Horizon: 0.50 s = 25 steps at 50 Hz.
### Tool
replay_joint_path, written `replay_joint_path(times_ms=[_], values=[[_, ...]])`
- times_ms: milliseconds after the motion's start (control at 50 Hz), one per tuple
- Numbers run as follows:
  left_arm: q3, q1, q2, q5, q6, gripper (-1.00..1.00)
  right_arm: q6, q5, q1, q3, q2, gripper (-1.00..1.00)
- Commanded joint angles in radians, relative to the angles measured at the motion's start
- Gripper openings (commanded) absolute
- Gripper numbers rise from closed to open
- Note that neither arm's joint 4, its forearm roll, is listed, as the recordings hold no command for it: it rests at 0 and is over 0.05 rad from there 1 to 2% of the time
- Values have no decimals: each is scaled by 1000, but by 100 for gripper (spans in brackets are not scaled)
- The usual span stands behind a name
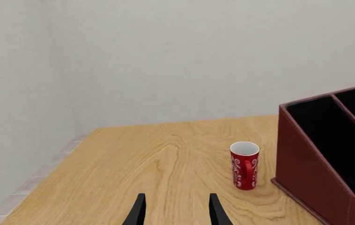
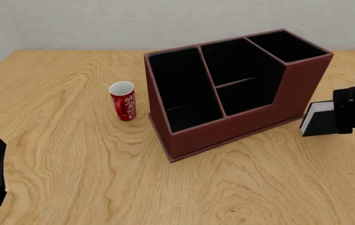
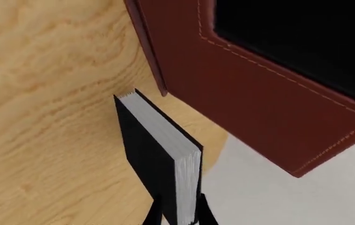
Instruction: Pick up the book and place it in the left compartment of the caddy.
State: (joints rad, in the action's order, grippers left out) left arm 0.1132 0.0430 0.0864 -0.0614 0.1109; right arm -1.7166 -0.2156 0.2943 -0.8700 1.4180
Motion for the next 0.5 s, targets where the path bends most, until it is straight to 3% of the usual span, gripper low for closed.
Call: replay_joint_path(times_ms=[20, 500], values=[[5, -8, -21, 19, -6, 100, 51, -53, -32, 55, -37, -100], [40, -36, -48, 56, -15, 100, 59, -146, -14, 148, -266, -100]])
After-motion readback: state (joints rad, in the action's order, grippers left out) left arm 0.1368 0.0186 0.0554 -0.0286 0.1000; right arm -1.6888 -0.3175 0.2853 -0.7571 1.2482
